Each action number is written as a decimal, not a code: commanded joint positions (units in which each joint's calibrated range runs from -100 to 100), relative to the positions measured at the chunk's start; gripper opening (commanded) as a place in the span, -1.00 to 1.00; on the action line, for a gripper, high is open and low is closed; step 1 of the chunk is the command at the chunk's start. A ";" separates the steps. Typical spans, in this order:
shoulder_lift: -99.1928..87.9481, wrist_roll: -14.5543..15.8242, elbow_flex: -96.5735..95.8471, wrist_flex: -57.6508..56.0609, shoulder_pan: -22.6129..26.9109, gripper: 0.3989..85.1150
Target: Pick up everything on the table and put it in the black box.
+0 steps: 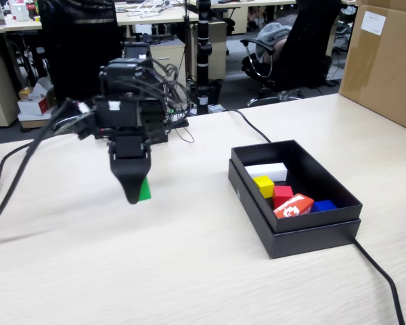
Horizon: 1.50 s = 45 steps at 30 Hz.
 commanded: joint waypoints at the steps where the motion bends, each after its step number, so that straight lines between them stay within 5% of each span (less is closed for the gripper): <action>1: -10.48 1.86 2.77 -2.56 2.15 -0.92; 10: -25.29 5.81 -2.76 -2.64 13.68 -0.92; 17: -16.68 8.79 2.31 -2.21 22.47 -0.92; 36: 9.25 10.55 2.86 4.53 23.00 -0.89; 45: 7.53 10.60 -2.04 4.61 22.81 -0.25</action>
